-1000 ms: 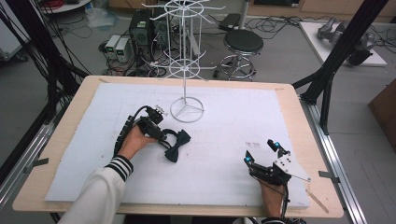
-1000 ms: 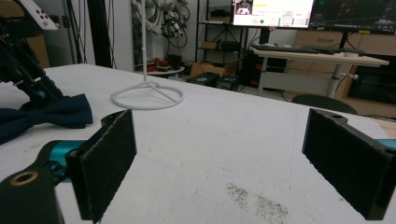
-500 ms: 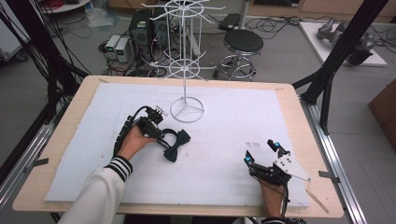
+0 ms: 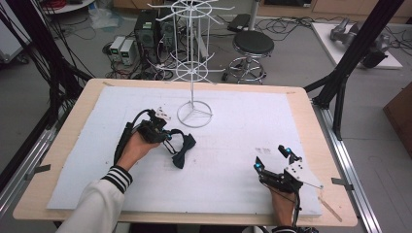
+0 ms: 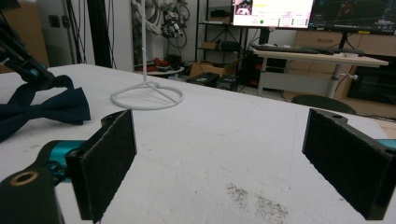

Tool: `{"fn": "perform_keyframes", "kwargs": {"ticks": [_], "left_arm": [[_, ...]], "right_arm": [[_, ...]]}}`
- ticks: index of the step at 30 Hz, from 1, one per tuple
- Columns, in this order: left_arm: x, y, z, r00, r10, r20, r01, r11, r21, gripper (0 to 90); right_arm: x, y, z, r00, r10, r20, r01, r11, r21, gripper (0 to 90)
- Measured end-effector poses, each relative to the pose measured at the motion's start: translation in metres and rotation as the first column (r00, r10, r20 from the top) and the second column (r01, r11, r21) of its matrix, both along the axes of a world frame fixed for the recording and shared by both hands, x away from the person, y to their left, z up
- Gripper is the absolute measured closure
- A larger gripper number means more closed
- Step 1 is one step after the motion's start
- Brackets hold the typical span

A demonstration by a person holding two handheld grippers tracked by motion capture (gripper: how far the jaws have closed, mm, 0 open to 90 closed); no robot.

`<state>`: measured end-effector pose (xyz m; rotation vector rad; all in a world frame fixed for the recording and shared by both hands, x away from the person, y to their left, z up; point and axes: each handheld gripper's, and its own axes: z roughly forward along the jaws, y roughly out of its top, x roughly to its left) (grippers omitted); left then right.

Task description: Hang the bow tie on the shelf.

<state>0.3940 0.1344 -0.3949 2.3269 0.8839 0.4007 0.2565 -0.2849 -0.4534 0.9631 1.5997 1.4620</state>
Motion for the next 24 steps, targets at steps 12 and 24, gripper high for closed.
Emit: {"fn": "perform_keyframes", "kwargs": {"ticks": [12,24], "left_arm": [[-0.016,0.002,0.023,0.9844,-0.052,0.168,0.072,0.991,-0.113,86.1],[-0.023,0.002,0.043,0.9667,-0.047,0.252,0.095,0.9788,-0.182,87.7]], "right_arm": [[0.0,0.0,0.0,1.0,-0.002,0.002,0.002,1.0,-0.003,9.0],[0.0,0.0,0.0,1.0,-0.002,0.001,0.002,1.0,-0.003,8.9]]}}
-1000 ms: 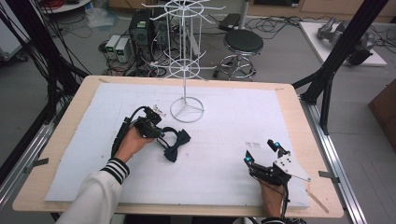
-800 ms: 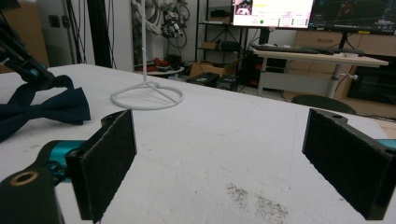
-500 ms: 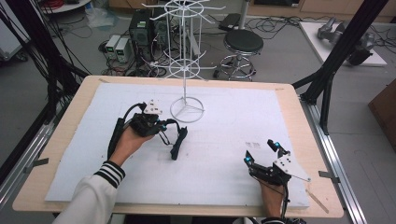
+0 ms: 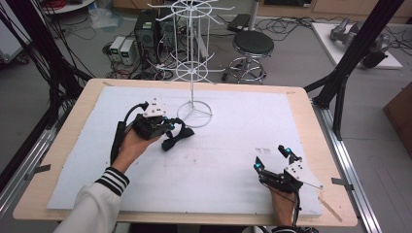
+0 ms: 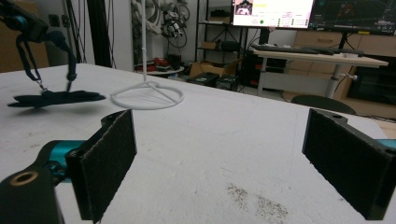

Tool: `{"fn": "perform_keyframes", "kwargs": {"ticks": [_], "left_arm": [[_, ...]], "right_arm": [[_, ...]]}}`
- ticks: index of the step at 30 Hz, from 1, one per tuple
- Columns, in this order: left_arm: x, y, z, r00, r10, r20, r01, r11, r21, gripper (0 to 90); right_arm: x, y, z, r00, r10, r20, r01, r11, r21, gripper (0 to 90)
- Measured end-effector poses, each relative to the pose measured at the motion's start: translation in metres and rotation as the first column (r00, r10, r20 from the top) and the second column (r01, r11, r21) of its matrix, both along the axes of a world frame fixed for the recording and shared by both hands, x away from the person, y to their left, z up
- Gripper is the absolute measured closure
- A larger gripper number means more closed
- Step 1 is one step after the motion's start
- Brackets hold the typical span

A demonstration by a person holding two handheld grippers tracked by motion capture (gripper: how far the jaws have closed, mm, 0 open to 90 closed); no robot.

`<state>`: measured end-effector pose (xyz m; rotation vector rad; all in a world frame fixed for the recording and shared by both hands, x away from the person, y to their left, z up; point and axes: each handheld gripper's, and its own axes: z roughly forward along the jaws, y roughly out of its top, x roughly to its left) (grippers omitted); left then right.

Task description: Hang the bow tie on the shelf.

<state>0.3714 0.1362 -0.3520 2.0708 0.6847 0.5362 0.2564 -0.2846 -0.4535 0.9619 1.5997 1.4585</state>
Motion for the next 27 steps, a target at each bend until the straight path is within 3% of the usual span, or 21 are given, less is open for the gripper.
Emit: {"fn": "perform_keyframes", "kwargs": {"ticks": [8,17,27], "left_arm": [[-0.003,-0.001,0.014,0.9989,-0.011,0.046,0.013,0.9991,-0.04,88.0],[-0.003,0.004,0.024,0.9976,-0.007,0.069,0.012,0.9972,-0.074,88.2],[0.0,0.016,0.05,0.9939,0.01,0.11,0.004,0.9913,-0.131,88.3]], "right_arm": [[0.0,0.0,0.0,1.0,0.0,-0.001,0.0,1.0,0.001,9.0],[0.0,0.0,0.0,1.0,-0.001,0.0,0.001,1.0,0.0,9.0],[0.0,0.0,0.0,1.0,0.0,0.0,0.0,1.0,0.0,9.0]]}}
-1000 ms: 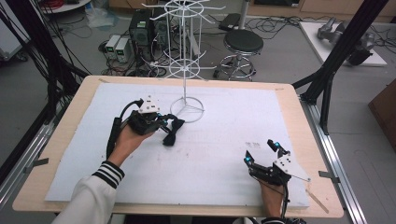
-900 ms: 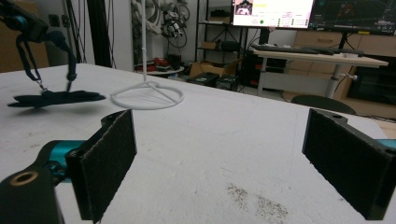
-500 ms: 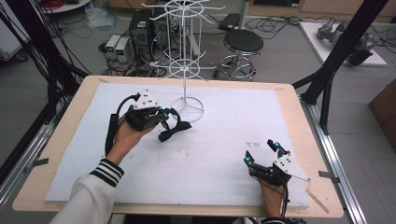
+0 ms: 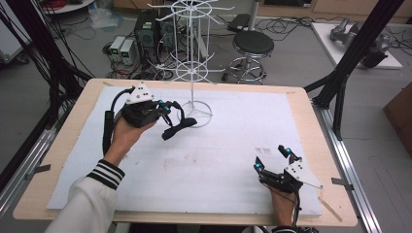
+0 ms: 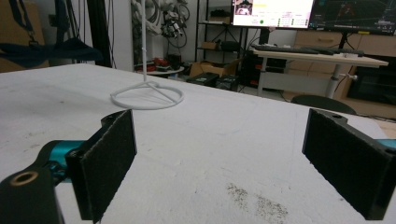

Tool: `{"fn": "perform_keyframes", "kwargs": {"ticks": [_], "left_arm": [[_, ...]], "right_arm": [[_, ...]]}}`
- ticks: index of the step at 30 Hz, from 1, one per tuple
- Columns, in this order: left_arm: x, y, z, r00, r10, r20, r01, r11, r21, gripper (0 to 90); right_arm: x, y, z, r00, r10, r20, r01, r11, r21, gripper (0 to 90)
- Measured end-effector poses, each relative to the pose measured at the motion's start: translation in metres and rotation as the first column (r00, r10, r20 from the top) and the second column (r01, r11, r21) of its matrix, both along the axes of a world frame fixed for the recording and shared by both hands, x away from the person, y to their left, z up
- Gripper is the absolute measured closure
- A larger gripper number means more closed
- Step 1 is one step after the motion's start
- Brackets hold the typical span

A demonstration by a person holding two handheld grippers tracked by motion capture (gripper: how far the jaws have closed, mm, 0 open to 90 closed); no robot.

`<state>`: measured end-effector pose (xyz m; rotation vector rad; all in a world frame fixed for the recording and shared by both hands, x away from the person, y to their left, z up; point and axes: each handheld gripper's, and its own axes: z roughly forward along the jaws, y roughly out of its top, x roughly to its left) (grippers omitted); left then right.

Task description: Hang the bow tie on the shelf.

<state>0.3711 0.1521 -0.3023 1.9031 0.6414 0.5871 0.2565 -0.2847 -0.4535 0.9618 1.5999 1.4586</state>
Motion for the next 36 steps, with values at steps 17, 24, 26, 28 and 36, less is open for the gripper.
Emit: {"fn": "perform_keyframes", "kwargs": {"ticks": [17,24,26,28,36], "left_arm": [[-0.004,-0.015,0.034,0.9973,-0.034,0.064,0.035,0.9992,-0.019,88.2],[0.0,-0.026,0.042,0.9965,-0.037,0.075,0.039,0.9989,-0.027,88.3],[0.003,-0.029,0.045,0.9964,-0.037,0.076,0.038,0.9991,-0.017,88.2],[0.005,-0.032,0.046,0.9968,-0.038,0.071,0.04,0.9989,-0.025,88.2],[0.017,-0.041,0.049,0.9978,-0.031,0.059,0.033,0.9991,-0.029,88.2]], "right_arm": [[0.0,0.0,0.0,1.0,0.0,0.001,0.0,1.0,-0.003,9.0],[0.0,0.001,0.0,1.0,0.004,-0.001,-0.004,1.0,0.001,9.0],[0.0,0.001,0.0,1.0,0.002,-0.003,-0.002,1.0,0.002,9.0],[0.0,0.0,0.0,1.0,0.001,0.002,-0.001,1.0,0.0,9.0],[0.0,0.0,0.0,1.0,0.005,-0.001,-0.005,1.0,-0.003,9.0]]}}
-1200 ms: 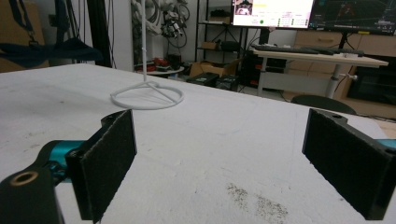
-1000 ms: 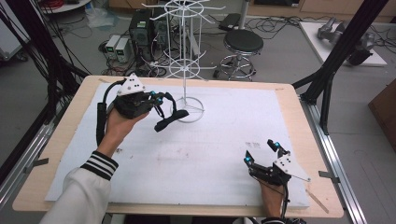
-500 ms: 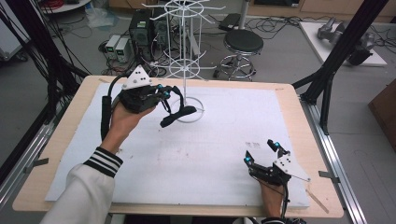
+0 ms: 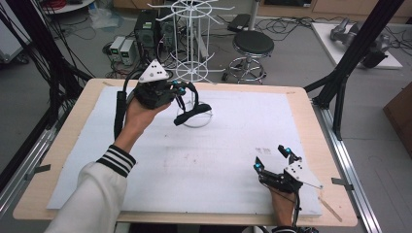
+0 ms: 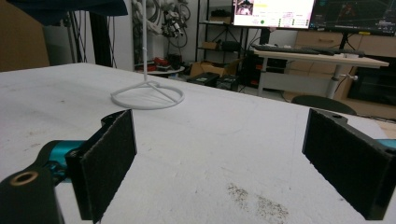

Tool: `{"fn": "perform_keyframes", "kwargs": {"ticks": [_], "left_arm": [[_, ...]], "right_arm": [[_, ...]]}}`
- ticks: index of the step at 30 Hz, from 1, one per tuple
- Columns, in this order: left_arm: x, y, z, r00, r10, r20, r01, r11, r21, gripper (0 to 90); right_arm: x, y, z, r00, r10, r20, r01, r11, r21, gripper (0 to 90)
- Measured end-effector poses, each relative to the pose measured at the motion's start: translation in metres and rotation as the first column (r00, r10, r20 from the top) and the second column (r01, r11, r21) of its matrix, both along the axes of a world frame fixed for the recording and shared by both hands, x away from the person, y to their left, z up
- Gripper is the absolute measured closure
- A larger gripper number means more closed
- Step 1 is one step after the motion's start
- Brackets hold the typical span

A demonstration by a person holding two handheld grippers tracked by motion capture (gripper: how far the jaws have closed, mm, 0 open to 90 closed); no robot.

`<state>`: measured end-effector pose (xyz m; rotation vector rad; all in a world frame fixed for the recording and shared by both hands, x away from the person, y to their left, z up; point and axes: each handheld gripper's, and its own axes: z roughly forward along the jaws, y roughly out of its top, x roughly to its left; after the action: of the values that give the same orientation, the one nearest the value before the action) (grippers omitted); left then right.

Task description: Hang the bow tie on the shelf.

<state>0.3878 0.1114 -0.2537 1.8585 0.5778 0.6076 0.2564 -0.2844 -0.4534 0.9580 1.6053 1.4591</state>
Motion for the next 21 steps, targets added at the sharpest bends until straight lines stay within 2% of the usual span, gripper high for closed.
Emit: {"fn": "perform_keyframes", "kwargs": {"ticks": [3,13,21], "left_arm": [[0.005,-0.002,0.001,0.9999,0.011,-0.003,-0.011,0.9999,-0.011,88.2],[0.027,-0.006,-0.001,0.9979,0.06,-0.024,-0.06,0.9982,-0.001,88.2],[0.034,-0.007,-0.006,0.9958,0.076,-0.052,-0.075,0.9971,0.008,88.1]], "right_arm": [[0.0,0.0,0.0,1.0,0.0,0.001,0.0,1.0,0.0,9.0],[0.0,0.0,0.0,1.0,-0.001,0.002,0.001,1.0,0.004,9.0],[0.0,0.0,0.0,1.0,0.002,0.003,-0.002,1.0,0.004,9.0]]}}
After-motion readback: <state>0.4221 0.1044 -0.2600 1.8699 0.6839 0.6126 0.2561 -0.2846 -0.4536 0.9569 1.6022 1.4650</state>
